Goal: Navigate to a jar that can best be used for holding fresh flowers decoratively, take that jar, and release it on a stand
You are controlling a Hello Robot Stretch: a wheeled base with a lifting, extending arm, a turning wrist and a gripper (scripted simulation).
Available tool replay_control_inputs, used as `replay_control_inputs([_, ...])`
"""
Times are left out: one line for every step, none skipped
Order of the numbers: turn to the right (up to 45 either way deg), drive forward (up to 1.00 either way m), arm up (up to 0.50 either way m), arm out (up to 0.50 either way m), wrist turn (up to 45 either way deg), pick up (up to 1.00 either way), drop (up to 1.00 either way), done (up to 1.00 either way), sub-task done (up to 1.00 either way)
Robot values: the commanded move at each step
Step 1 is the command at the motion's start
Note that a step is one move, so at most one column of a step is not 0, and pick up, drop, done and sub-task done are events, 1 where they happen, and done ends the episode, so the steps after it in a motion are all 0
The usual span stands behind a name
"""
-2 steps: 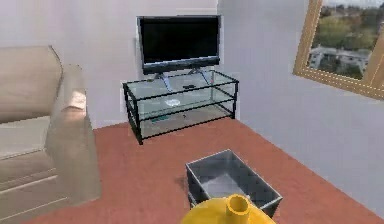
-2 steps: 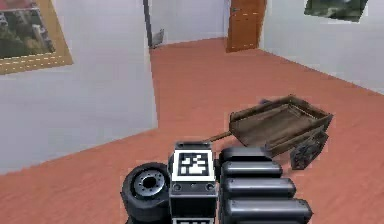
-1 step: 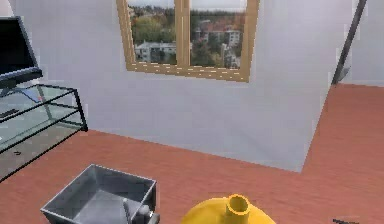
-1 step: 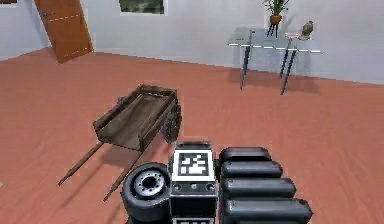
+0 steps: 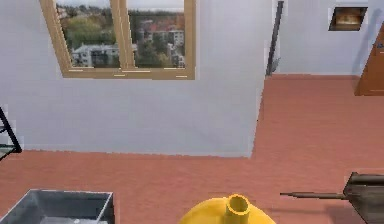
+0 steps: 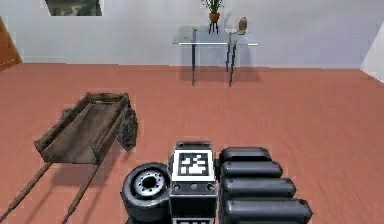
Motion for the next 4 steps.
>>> replay_control_inputs([0.0, 0.75, 0.00, 0.00, 0.0, 0.00, 0.00, 0.00, 0.00])
replay_control_inputs([-39.0, 0.00, 0.00, 0.00, 0.0, 0.00, 0.00, 0.00, 0.00])
replay_control_inputs([0.0, 0.60, 0.00, 0.00, 0.0, 0.00, 0.00, 0.00, 0.00])
replay_control_inputs([-45.0, 0.00, 0.00, 0.00, 0.0, 0.00, 0.00, 0.00, 0.00])
